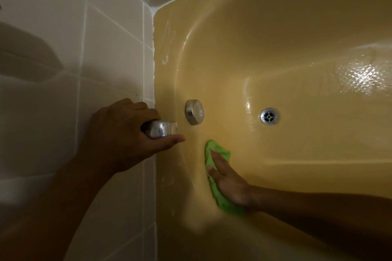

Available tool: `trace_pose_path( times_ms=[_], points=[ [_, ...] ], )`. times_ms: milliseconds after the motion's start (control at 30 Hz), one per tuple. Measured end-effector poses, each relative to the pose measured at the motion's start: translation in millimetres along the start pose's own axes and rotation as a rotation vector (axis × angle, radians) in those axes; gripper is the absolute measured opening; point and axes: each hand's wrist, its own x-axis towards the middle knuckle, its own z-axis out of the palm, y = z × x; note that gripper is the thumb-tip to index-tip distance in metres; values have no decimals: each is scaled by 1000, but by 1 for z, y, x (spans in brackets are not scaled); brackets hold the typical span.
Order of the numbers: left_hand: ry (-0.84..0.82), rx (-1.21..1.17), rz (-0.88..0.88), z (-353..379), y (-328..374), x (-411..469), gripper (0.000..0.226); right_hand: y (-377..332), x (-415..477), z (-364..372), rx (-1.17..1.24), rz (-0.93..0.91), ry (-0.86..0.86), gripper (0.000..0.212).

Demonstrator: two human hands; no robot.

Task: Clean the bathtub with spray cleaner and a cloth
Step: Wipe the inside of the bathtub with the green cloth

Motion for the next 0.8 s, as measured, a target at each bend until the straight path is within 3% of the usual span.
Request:
trace_pose_path(
  times_ms=[233,467,667,800],
  points=[
    [40,46,14,5,-3,-3,71,20,75,-10,108,222,192,60],
    [46,4,14,5,-3,-3,70,-34,110,-28,340,163,340,59],
    [48,-7,-8,3,1,-2,69,-67,75,-7,255,-6,344,59],
    [38,-15,-14,1,2,-1,70,-47,28,8,77,-78,169,61]
  ],
)
